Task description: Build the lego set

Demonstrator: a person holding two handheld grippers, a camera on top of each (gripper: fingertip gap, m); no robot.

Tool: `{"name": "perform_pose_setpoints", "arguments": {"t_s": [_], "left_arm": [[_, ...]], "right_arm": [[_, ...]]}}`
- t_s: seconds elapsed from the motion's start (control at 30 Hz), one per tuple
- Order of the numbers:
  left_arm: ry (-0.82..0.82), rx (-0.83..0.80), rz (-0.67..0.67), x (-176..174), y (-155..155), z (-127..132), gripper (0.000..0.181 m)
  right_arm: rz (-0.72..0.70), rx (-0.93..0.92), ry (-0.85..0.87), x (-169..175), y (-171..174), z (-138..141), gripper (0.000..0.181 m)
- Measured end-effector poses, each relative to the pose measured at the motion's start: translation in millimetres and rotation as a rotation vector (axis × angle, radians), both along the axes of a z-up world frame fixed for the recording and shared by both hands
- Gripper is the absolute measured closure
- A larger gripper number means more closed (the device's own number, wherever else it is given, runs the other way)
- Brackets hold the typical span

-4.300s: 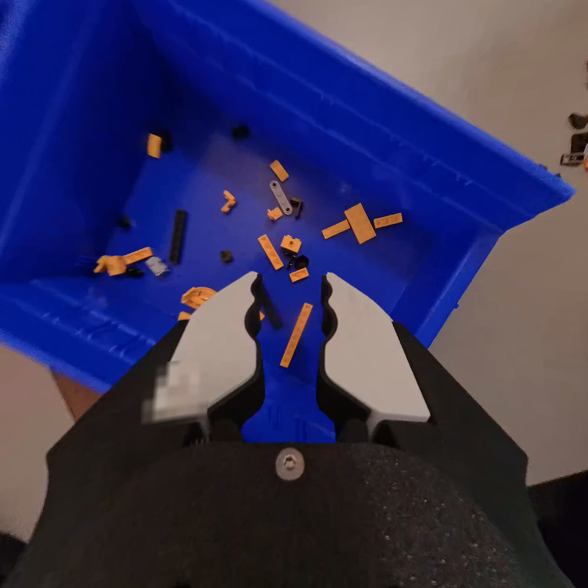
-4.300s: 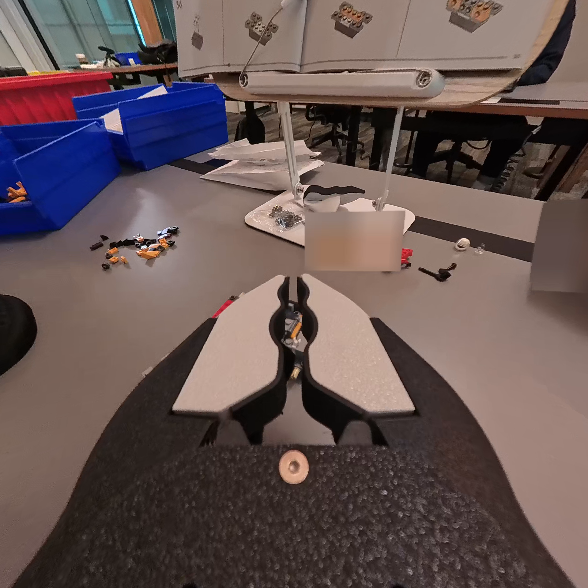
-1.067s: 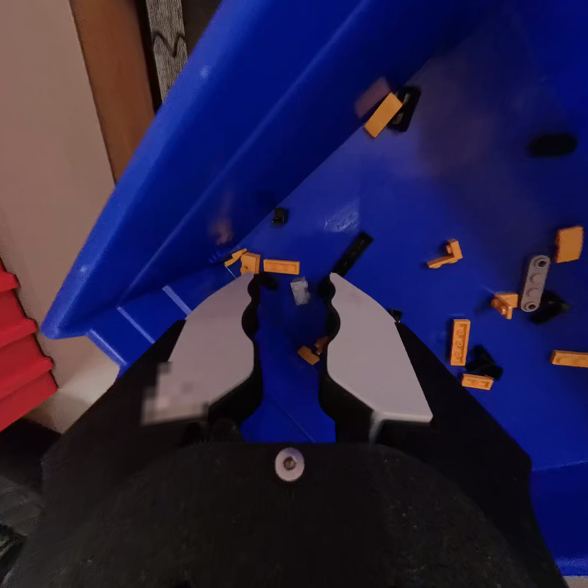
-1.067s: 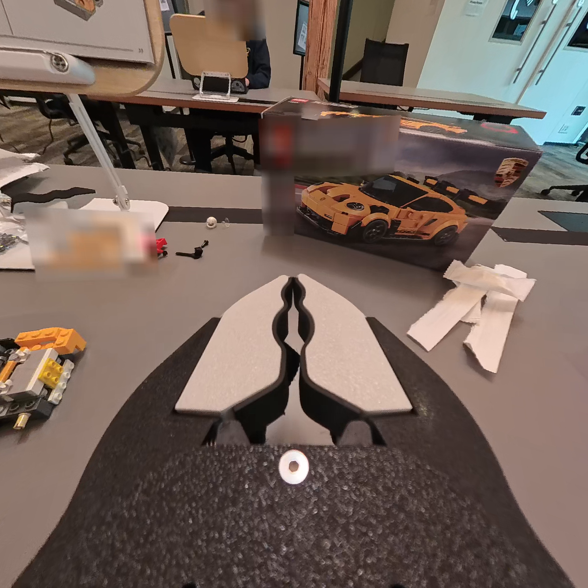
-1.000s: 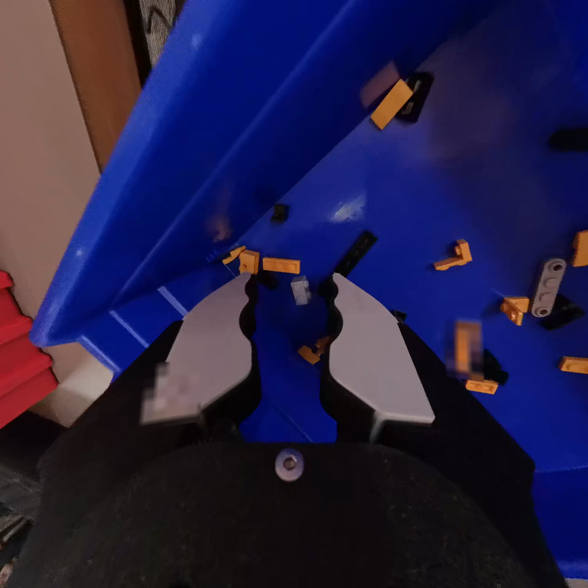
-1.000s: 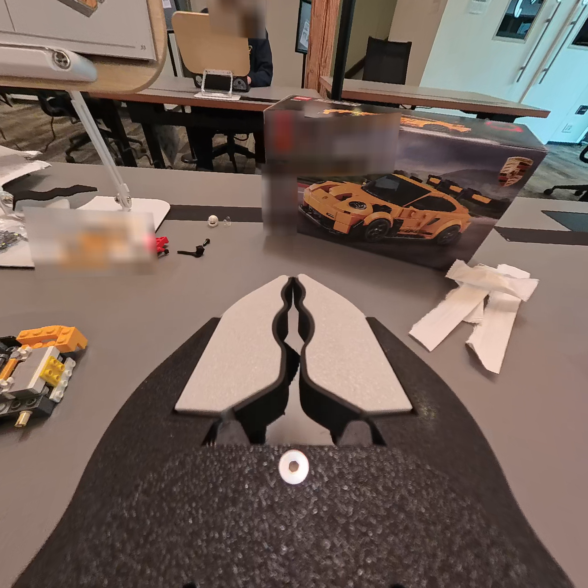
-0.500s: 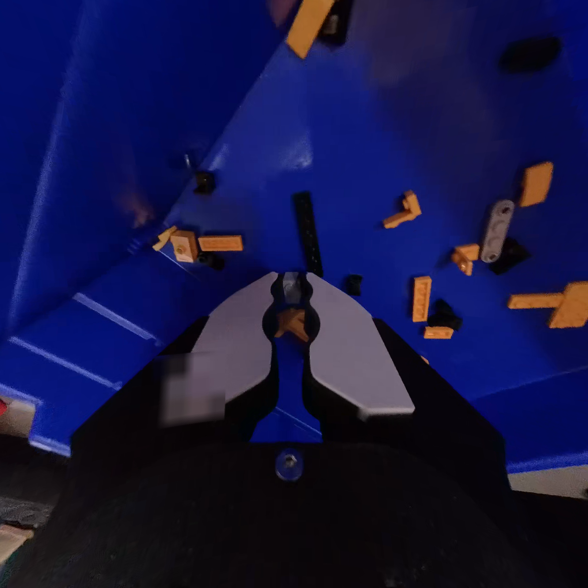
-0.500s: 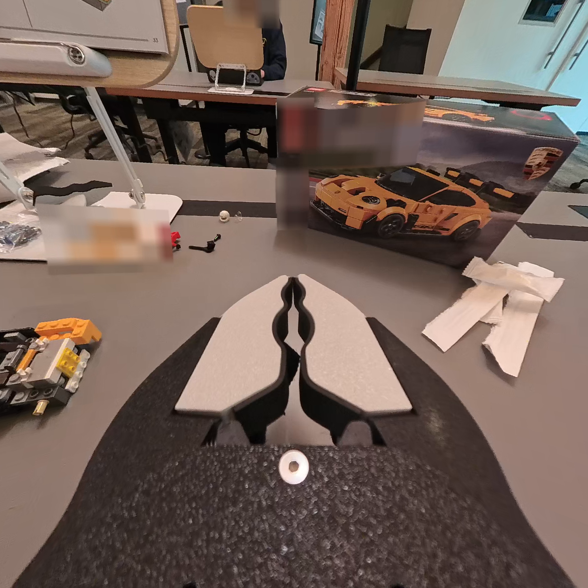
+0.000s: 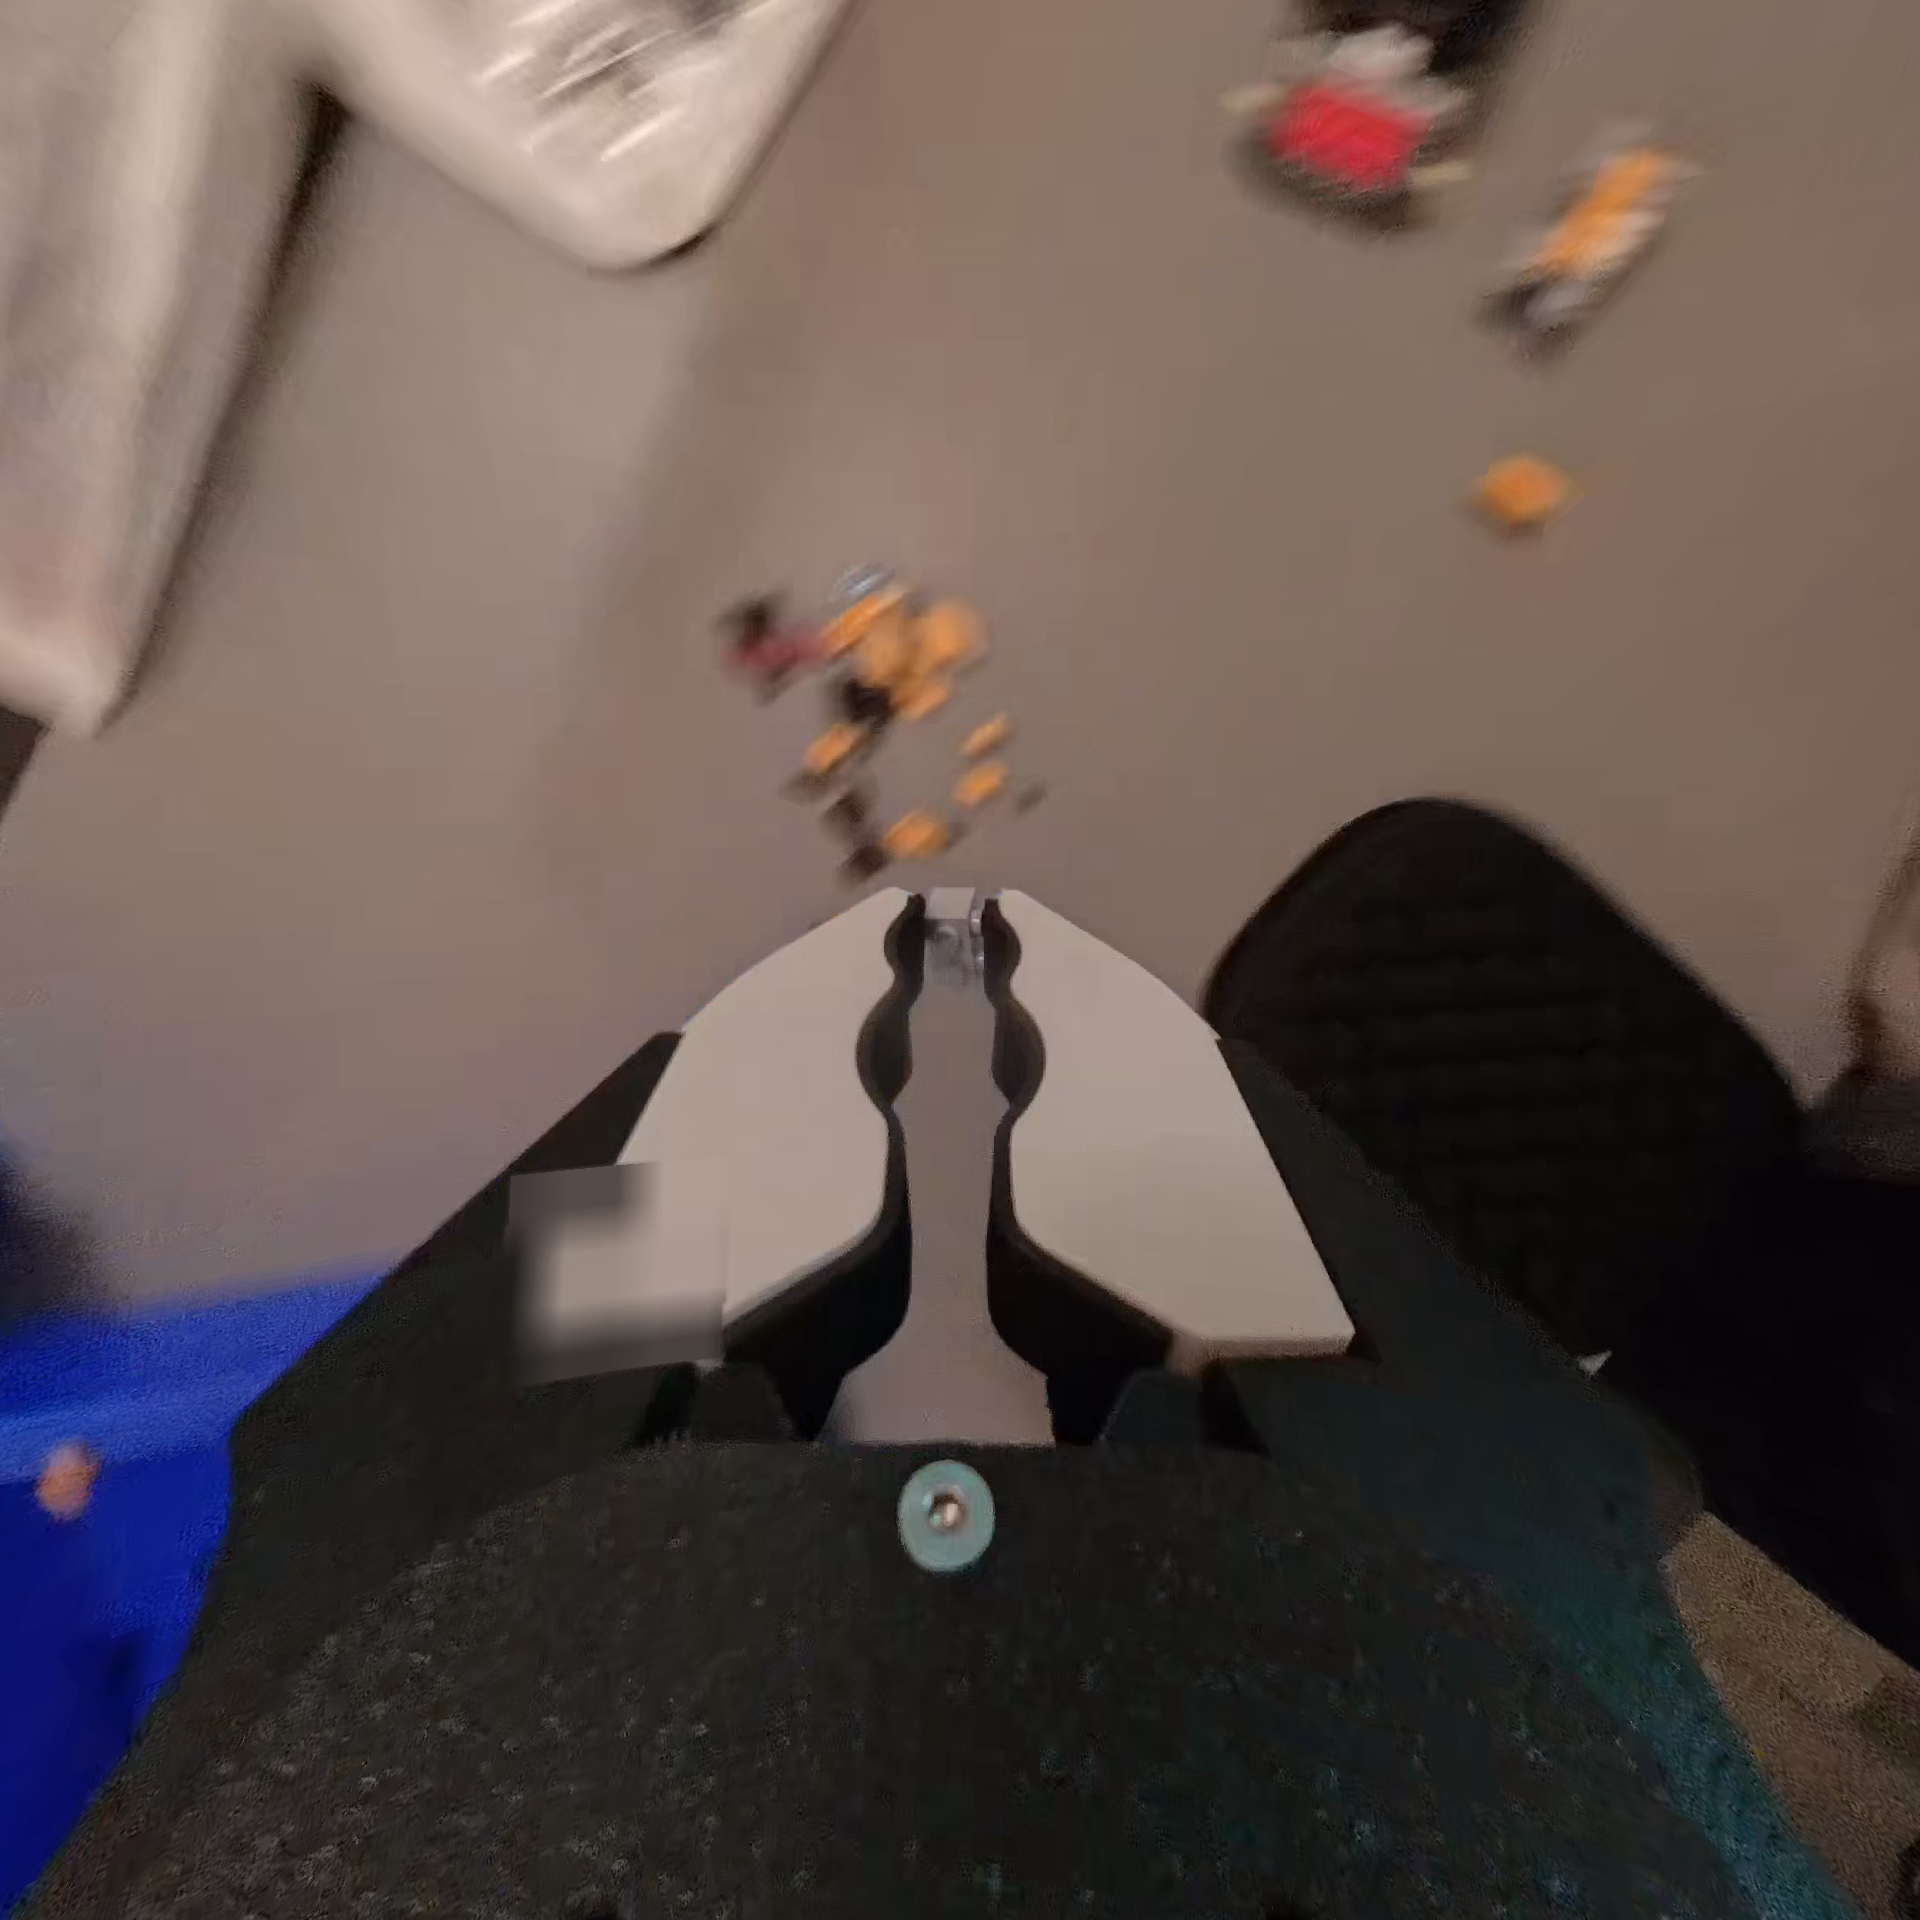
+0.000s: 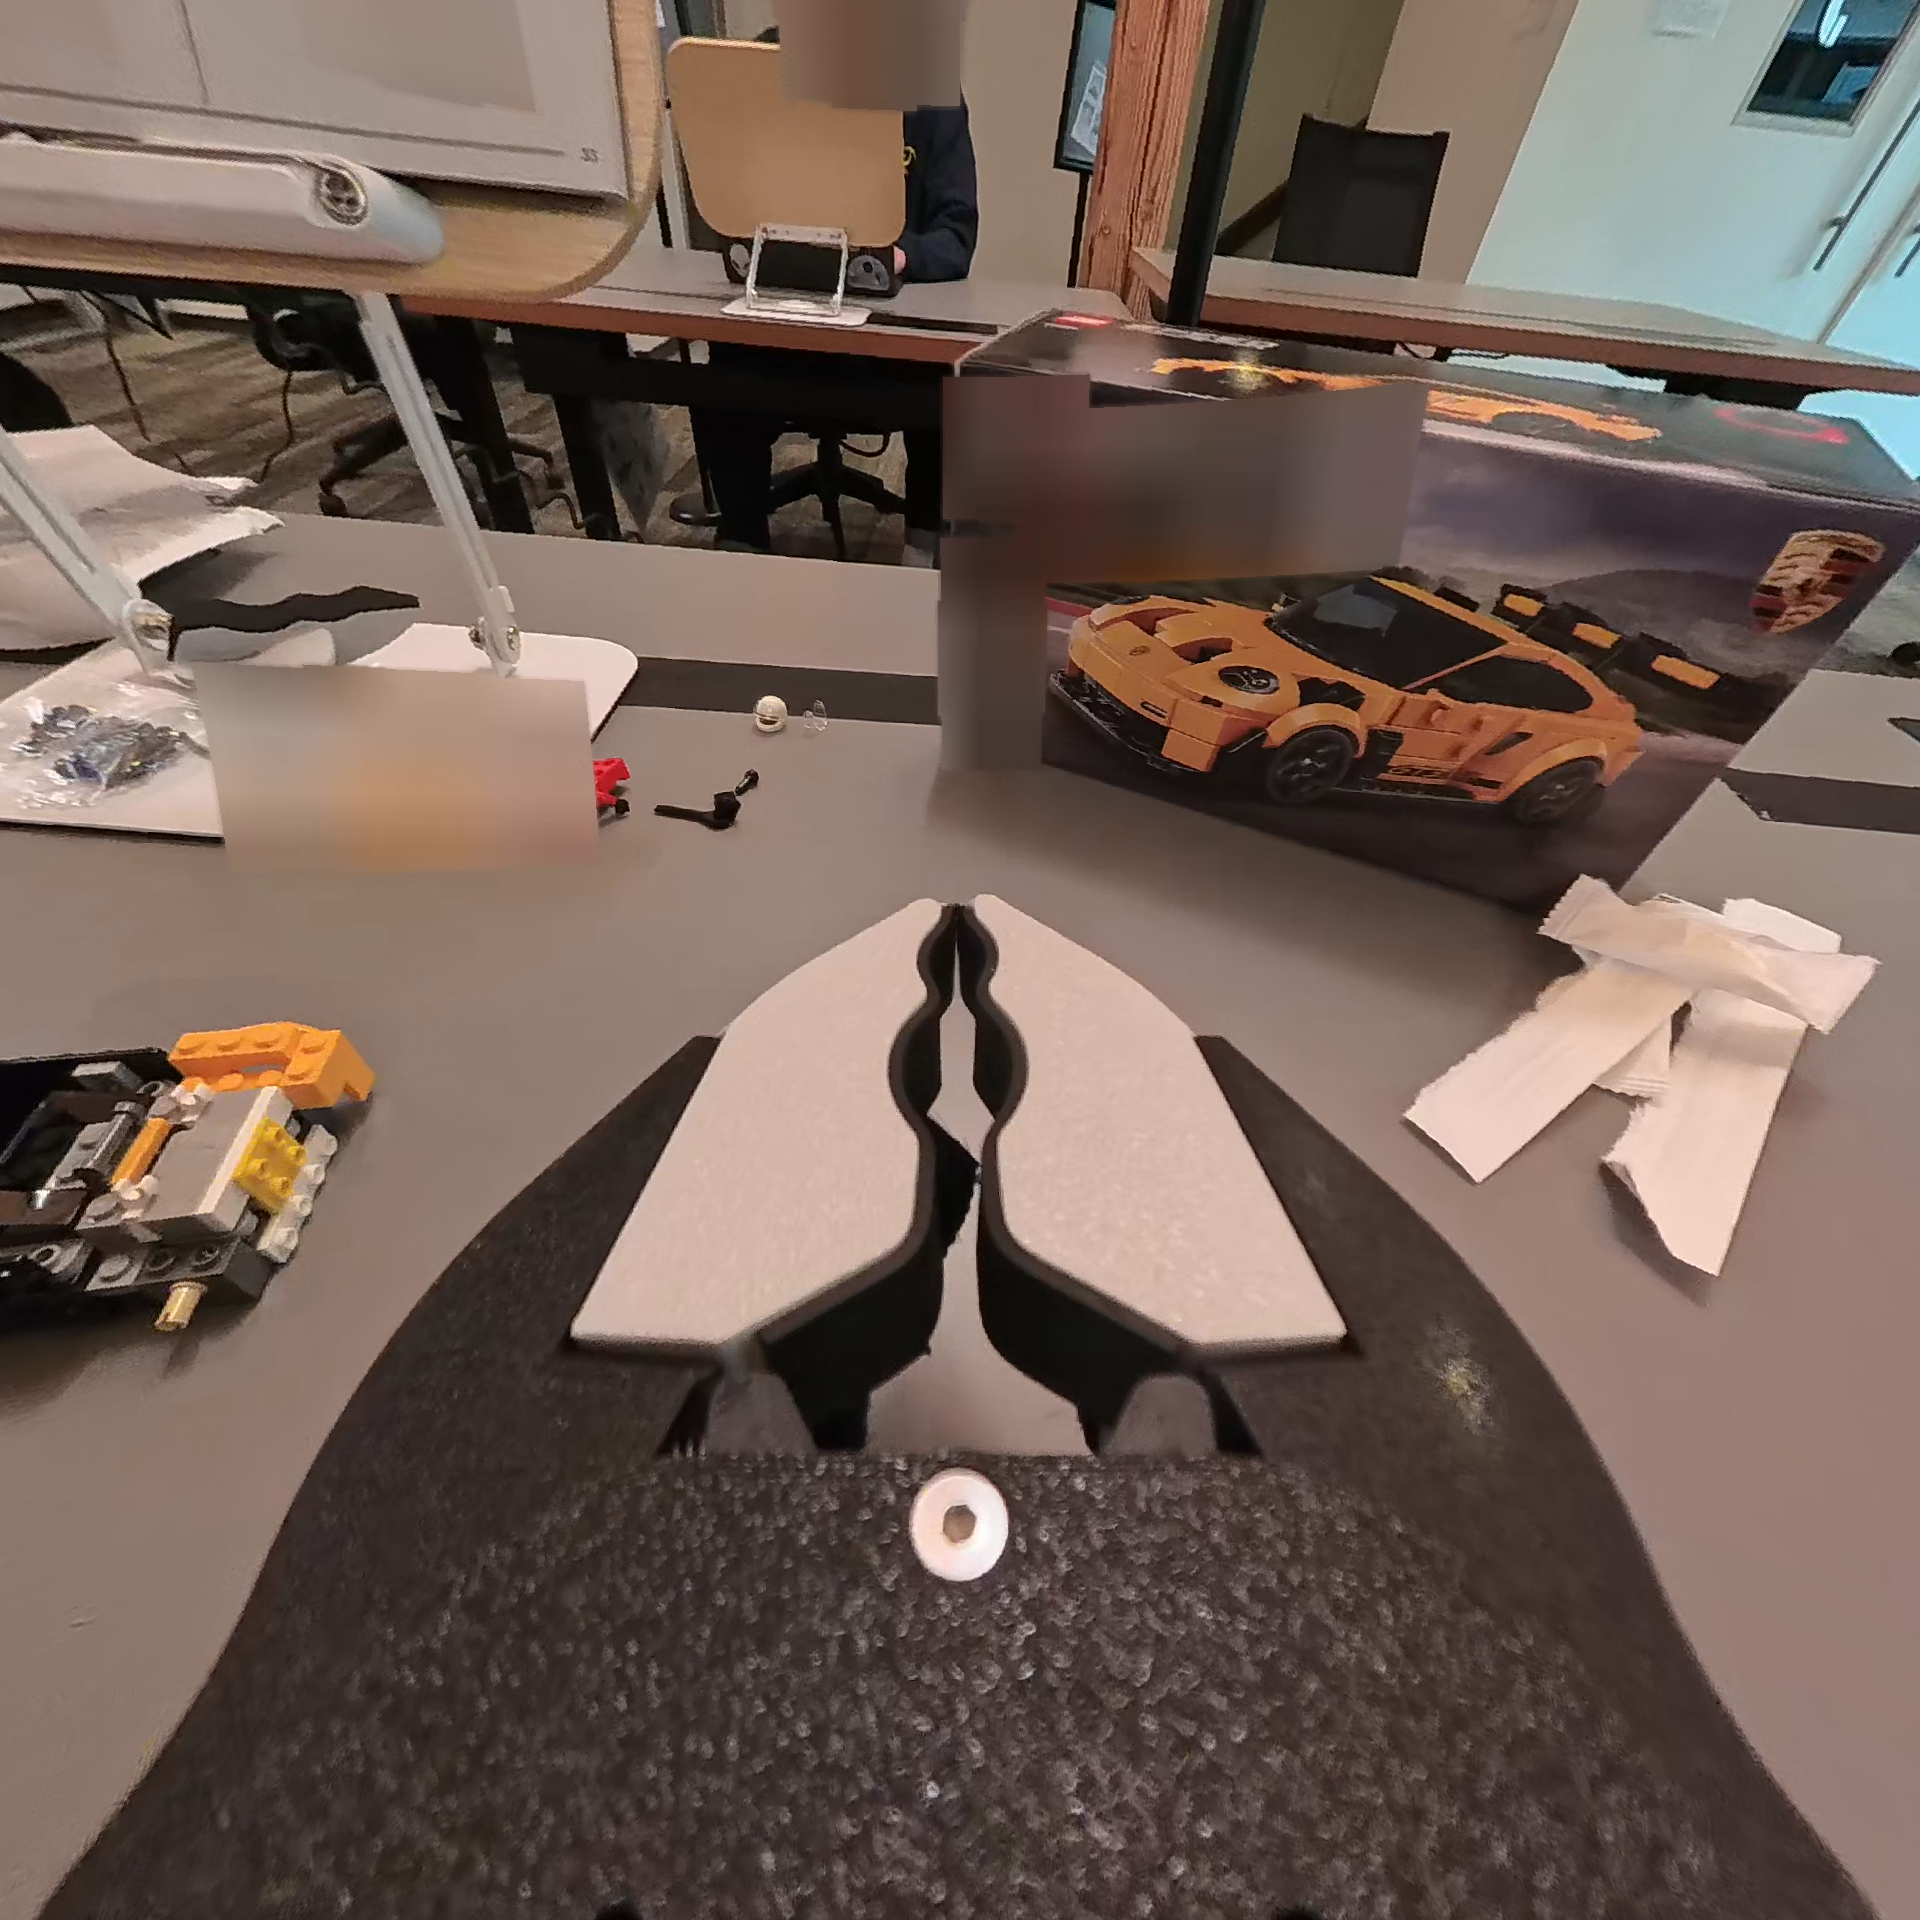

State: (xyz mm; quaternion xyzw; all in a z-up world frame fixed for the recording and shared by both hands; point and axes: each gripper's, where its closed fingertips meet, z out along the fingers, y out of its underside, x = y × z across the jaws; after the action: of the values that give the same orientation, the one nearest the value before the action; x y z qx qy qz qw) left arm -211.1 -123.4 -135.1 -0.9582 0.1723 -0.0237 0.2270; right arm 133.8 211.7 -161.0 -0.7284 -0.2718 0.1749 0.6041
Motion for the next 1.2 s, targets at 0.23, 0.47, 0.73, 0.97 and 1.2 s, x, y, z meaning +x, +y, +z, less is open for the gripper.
{"name": "perform_pose_setpoints", "arguments": {"t_s": [0.23, 0.47, 0.73, 0.97, 1.2], "left_arm": [[-0.079, -0.110, -0.368, 149.5, 66.7, -84.5, 0.171], [-0.068, -0.184, -0.453, 180.0, 81.3, -112.0, 0.171], [-0.137, -0.032, -0.434, 177.2, 79.3, -94.6, 0.145], [-0.052, 0.244, -0.029, 66.2, 29.9, -31.3, 0.151], [0.292, -0.055, 0.442, -87.3, -130.2, -50.8, 0.135]], "right_arm": [[0.020, 0.033, -0.006, -2.4, -5.2, 5.0, 0.181], [0.047, 0.030, 0.008, -4.9, -8.4, 6.8, 0.181], [0.063, 0.020, 0.021, -6.5, -10.0, 7.2, 0.181], [0.070, 0.018, 0.028, -6.8, -10.9, 7.9, 0.181], [0.095, 0.015, 0.030, -11.9, -14.7, 8.3, 0.181]]}}
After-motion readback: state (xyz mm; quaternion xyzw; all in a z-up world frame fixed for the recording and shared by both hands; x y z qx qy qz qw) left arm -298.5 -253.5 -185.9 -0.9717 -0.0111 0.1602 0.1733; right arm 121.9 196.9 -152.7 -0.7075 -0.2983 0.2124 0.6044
